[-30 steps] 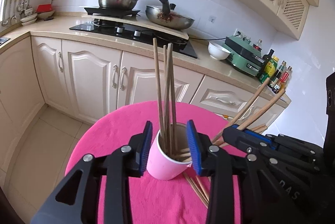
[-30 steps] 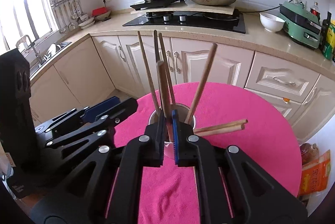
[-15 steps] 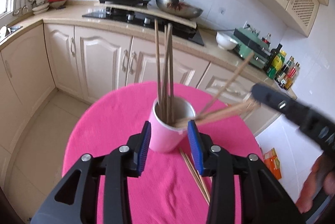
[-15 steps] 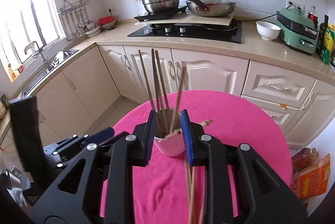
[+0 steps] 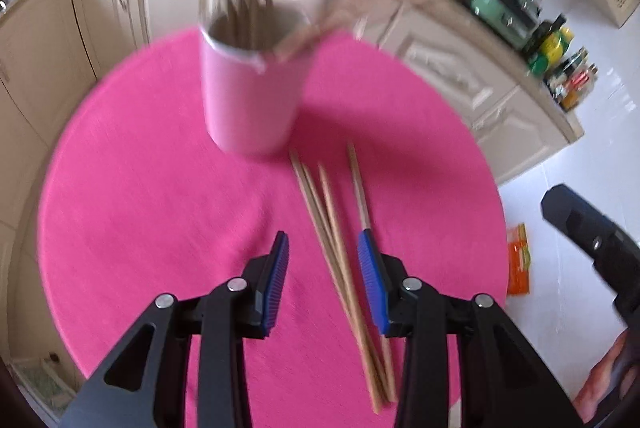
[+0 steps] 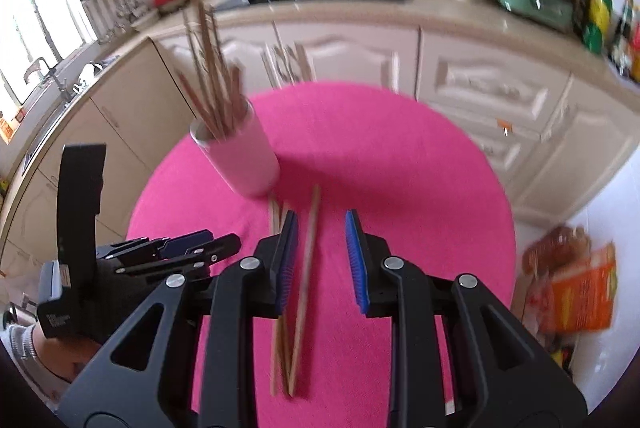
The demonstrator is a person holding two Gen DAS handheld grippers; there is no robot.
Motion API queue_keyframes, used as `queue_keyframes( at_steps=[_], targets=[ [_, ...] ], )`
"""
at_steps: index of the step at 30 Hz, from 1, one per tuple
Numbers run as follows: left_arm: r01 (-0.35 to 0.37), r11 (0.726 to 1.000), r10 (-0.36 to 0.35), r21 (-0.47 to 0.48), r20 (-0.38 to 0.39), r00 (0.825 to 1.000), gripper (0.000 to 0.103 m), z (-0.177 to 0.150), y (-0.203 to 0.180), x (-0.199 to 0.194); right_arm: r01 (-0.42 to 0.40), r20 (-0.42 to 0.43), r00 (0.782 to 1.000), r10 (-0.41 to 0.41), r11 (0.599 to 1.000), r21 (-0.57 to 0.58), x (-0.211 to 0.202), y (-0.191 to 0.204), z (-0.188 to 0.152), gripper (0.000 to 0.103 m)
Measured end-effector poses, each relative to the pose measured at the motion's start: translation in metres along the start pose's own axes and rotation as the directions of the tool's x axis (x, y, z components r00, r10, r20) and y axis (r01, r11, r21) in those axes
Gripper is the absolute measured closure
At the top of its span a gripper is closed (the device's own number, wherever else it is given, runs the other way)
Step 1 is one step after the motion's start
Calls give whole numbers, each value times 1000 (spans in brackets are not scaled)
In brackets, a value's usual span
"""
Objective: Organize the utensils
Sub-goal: 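Move both open grippers back down to the remaining chopsticks, then close the left gripper on a chopstick while the right gripper grasps another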
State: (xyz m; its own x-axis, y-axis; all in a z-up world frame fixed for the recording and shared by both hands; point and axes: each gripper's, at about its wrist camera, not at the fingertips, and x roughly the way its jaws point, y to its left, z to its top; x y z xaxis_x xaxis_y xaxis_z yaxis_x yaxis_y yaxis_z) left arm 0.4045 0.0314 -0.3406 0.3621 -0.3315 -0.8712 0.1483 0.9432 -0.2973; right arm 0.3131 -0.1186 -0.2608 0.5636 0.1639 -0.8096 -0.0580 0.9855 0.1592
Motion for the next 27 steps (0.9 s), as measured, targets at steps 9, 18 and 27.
queue_keyframes(
  at_steps=[9, 18, 27],
  targets=[
    [-64, 997, 69, 38, -164, 984, 67, -20, -22, 49, -8, -119, 993, 13, 999, 44, 23, -28, -34, 78],
    [-50, 999, 48, -1, -228, 973, 92, -18, -14, 64, -20, -180, 983, 31, 998, 60, 38, -39, -43, 78],
    [0, 998, -14, -58, -229, 973, 97, -18, 10, 51, -51, -246, 967, 61, 998, 49, 63, -26, -38, 78]
  ],
)
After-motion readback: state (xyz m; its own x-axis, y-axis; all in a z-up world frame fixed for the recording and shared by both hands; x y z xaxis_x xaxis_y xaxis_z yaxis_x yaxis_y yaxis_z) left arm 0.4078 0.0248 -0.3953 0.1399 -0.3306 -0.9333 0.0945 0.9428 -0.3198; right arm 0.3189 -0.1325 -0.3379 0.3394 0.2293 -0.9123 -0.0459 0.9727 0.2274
